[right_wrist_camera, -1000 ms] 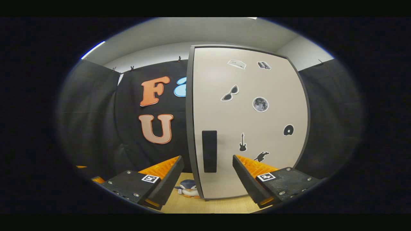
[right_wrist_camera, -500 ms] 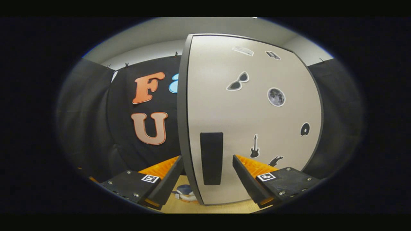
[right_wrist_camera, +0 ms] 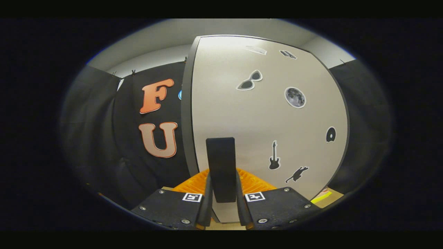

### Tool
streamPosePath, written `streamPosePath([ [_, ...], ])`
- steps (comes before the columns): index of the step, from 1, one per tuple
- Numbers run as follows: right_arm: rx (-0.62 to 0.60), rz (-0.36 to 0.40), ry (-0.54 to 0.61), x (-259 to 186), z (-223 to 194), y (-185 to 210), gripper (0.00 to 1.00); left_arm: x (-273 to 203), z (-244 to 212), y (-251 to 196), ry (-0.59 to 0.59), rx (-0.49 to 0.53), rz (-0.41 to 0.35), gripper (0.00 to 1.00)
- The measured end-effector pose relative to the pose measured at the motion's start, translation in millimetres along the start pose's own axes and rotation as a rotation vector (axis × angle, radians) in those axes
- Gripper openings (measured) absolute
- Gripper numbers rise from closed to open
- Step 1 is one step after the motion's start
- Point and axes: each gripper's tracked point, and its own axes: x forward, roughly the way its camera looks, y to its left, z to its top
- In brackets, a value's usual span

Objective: Open the cabinet door with the right hand, grasp the bottle in the cabinet with the left hand and place it on the coaster, then close the cabinet door with the right hand.

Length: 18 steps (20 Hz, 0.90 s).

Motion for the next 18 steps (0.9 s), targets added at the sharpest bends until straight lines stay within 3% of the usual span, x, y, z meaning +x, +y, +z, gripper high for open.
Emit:
streamPosePath([
  [6, 0.032, 0.034, -0.004, -36, 2, 0, 0.19, -5, -1, -11, 0.013, 0.027, 0.009, 0.96],
  [12, 0.063, 0.008, -0.008, -155, -4, -68, 0.18, -56, -7, -49, 0.015, 0.066, 0.012, 0.94],
  [18, 0.073, 0.012, -0.012, -210, 0, -111, 0.16, -89, -8, -99, 0.017, 0.087, -0.012, 0.94],
])
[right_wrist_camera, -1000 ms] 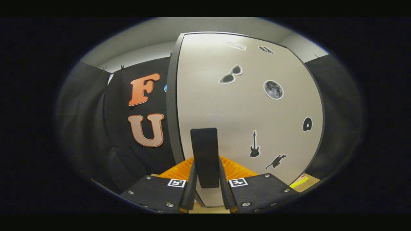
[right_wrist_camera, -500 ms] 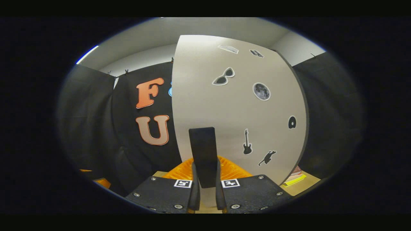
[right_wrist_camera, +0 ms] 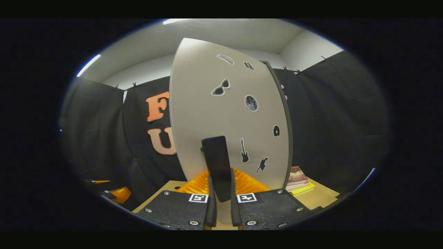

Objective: Open the cabinet door with the right hand, grasp the bottle in the cabinet with the left hand and place it on the coaster, then close the cabinet door with the right hand.

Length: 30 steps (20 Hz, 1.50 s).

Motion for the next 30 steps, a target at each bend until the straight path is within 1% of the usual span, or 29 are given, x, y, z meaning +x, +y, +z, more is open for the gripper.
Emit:
streamPosePath([
  [3, 0.019, -0.016, -0.007, -18, 4, -23, 0.16, -17, 4, -21, -0.011, 0.015, -0.004, 0.94],
  [4, 0.021, -0.023, -0.014, -25, 5, -33, 0.16, -21, 5, -26, -0.011, 0.016, -0.001, 0.96],
  [5, 0.019, -0.031, -0.014, -32, 6, -43, 0.17, -26, 4, -32, -0.01, 0.016, -0.003, 0.96],
  [6, 0.02, -0.042, -0.016, -39, 7, -54, 0.16, -30, 4, -40, -0.007, 0.016, -0.005, 0.96],
  [9, 0.015, -0.082, -0.012, -58, 12, -89, 0.15, -38, -1, -64, 0.005, 0.02, -0.015, 0.96],
  [10, 0.02, -0.084, -0.014, -63, 14, -100, 0.14, -39, -3, -72, 0.009, 0.018, -0.02, 0.94],
  [12, 0.04, -0.078, -0.017, -73, 18, -123, 0.1, -44, -5, -90, 0.014, 0.014, -0.032, 0.94],
  [15, 0.042, -0.072, -0.03, -82, 22, -159, 0.1, -52, -7, -111, 0.018, 0.017, -0.041, 0.93],
  [16, 0.041, -0.067, -0.038, -84, 24, -170, 0.14, -54, -8, -119, 0.018, 0.012, -0.046, 0.96],
  [17, 0.047, -0.058, -0.042, -85, 26, -181, 0.14, -55, -9, -125, 0.021, 0.009, -0.048, 0.94],
  [18, 0.064, -0.053, -0.035, -86, 26, -191, 0.14, -56, -9, -132, 0.025, 0.008, -0.048, 0.99],
  [19, 0.08, -0.048, -0.035, -87, 26, -201, 0.1, -56, -11, -136, 0.028, 0.008, -0.05, 0.94],
  [20, 0.085, -0.042, -0.03, -87, 26, -210, 0.1, -57, -10, -141, 0.03, 0.008, -0.049, 0.96],
  [22, 0.079, -0.039, -0.032, -88, 28, -227, 0.05, -58, -12, -148, 0.032, 0.007, -0.043, 0.96],
  [24, 0.06, -0.038, -0.033, -90, 32, -245, 0.14, -59, -10, -153, 0.029, 0.006, -0.037, 0.96],
  [25, 0.056, -0.031, -0.025, -90, 32, -252, 0.14, -60, -10, -155, 0.028, 0.008, -0.035, 0.96],
  [26, 0.059, -0.018, -0.021, -89, 32, -256, 0.0, -60, -9, -158, 0.025, 0.01, -0.037, 0.96],
  [27, 0.061, -0.004, -0.017, -87, 32, -256, 0.05, -61, -8, -160, 0.021, 0.012, -0.037, 0.99],
  [28, 0.07, 0.008, -0.016, -87, 32, -256, 0.06, -61, -8, -160, 0.021, 0.012, -0.035, 0.96],
  [29, 0.075, 0.017, -0.011, -90, 32, -256, 0.1, -60, -7, -162, 0.014, 0.01, -0.037, 0.96],
  [30, 0.07, 0.016, -0.015, -92, 31, -256, 0.14, -60, -4, -162, 0.006, 0.01, -0.033, 0.99],
])
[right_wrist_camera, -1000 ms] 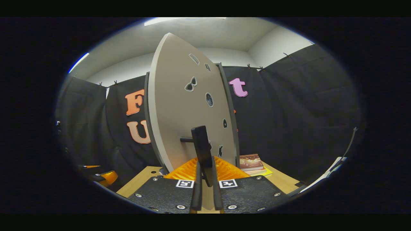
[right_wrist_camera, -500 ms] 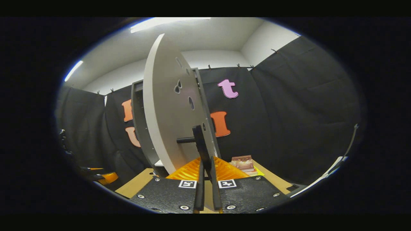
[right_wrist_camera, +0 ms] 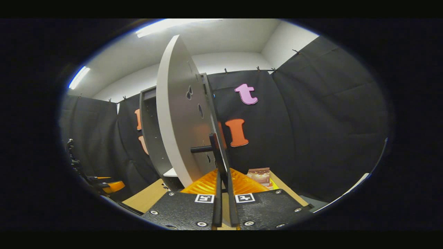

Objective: Open the cabinet door with the right hand, grasp the bottle in the cabinet with the left hand and place it on the coaster, then close the cabinet door with the right hand.

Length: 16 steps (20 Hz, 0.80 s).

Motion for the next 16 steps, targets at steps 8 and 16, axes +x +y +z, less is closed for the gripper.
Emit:
streamPosePath([
  [8, -0.028, -0.028, -0.054, -58, 15, 27, 0.0, 24, 19, -7, -0.037, -0.003, -0.004, 0.96],
  [16, -0.086, 0.003, -0.03, -90, -4, 118, 0.06, 115, 33, -35, -0.069, -0.034, -0.107, 0.94],
])
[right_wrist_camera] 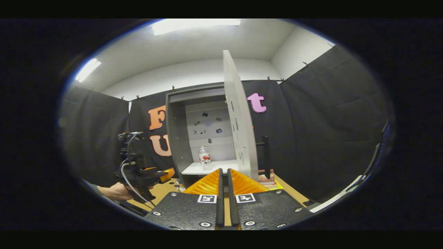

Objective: Open the cabinet door with the right hand, grasp the bottle in the cabinet with the left hand and place it on the coaster, then close the cabinet door with the right hand.

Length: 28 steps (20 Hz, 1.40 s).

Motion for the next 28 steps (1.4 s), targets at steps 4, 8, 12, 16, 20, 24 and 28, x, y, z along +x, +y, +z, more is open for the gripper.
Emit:
streamPosePath([
  [4, 0.004, -0.019, 0.042, 29, -29, 41, 0.19, 72, 3, -12, -0.015, -0.003, -0.049, 0.94],
  [8, 0.043, -0.07, 0.088, 63, -52, 48, 0.22, 149, 4, -42, -0.019, -0.031, -0.139, 0.99],
  [12, 0.09, -0.117, 0.131, 91, -69, 49, 0.31, 202, 3, -63, -0.044, -0.003, -0.191, 0.94],
  [16, 0.069, -0.153, 0.169, 113, -81, 47, 0.34, 242, 8, -75, -0.07, 0.002, -0.216, 0.96],
  [20, 0.063, -0.165, 0.193, 129, -89, 46, 0.35, 276, 10, -71, -0.07, 0.01, -0.176, 0.96],
  [24, 0.075, -0.173, 0.227, 130, -97, 43, 0.35, 299, 12, -76, -0.064, 0.042, -0.159, 0.96],
  [28, 0.067, -0.173, 0.243, 123, -99, 40, 0.36, 296, 13, -78, -0.059, 0.046, -0.165, 0.85],
])
